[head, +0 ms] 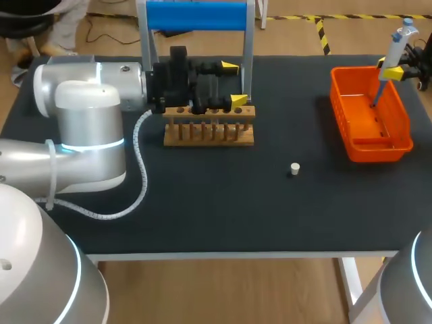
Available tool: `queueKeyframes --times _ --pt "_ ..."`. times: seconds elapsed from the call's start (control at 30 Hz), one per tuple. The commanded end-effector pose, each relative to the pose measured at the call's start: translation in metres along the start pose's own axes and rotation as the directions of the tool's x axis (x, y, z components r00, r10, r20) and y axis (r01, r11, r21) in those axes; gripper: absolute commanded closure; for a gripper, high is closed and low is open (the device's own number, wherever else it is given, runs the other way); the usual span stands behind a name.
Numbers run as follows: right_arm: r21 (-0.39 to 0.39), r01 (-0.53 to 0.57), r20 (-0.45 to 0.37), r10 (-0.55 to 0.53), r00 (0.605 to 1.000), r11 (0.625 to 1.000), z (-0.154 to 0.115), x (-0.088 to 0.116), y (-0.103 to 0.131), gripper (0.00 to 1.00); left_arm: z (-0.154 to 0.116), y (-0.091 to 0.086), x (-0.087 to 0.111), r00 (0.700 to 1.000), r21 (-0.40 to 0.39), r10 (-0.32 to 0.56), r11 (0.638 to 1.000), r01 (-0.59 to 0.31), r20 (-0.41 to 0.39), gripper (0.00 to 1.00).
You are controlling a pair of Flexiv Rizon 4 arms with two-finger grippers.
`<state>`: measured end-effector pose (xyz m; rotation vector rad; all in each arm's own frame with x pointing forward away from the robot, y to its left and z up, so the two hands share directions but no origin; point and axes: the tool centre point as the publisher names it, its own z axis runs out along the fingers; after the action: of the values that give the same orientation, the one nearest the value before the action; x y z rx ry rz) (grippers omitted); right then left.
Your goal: Invert the test tube, pick up the pipette, mount the tip to pipette, aspirate from beaker and dispense into the tube, eject the tip, return the pipette, and cap with the stopper.
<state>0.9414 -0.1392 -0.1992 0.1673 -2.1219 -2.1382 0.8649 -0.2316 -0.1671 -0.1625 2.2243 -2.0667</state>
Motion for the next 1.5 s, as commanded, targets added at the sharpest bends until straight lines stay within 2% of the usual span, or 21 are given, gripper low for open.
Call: queueKeyframes --times 0.03,0.7,0.87,1.0,1.1,1.17,1.27,1.5 --pt "0.0 0.0 -0.005 0.0 1.0 1.0 -0.002 -0.001 0.0 1.0 0.0 0.001 0.001 1.0 0.004 0.001 1.0 -0.001 0.004 0.0" --pt "0.0 0.0 -0.005 0.0 1.0 1.0 -0.002 -0.001 0.0 1.0 0.0 0.001 0.001 1.0 0.004 0.001 1.0 -0.001 0.004 0.0" --pt "-0.009 -0.008 0.005 0.008 1.0 1.0 0.04 0.017 0.013 1.0 0.0 0.001 0.001 1.0 0.004 0.001 1.0 -0.001 0.004 0.0" --pt "-0.007 -0.013 -0.026 0.013 1.0 1.0 0.084 0.032 0.019 1.0 0.0 0.001 0.001 1.0 0.004 0.001 1.0 -0.001 0.004 0.0" --pt "0.009 -0.014 -0.035 0.014 0.999 1.0 0.117 0.04 0.017 1.0 0.0 0.001 0.001 1.0 0.004 0.001 1.0 -0.001 0.004 0.0" --pt "0.013 -0.029 -0.013 0.03 0.999 0.999 0.135 0.041 0.015 1.0 0.0 0.001 0.001 1.0 0.004 0.001 1.0 -0.001 0.004 0.0" --pt "0.036 0.009 0.007 -0.009 1.0 0.999 0.162 0.046 0.011 1.0 0.0 0.001 0.001 1.0 0.004 0.001 1.0 -0.001 0.004 0.0" --pt "0.052 0.067 0.048 -0.07 0.996 0.996 0.207 0.061 0.004 1.0 0.0 0.001 0.001 1.0 0.004 0.001 1.0 -0.001 0.004 0.0"
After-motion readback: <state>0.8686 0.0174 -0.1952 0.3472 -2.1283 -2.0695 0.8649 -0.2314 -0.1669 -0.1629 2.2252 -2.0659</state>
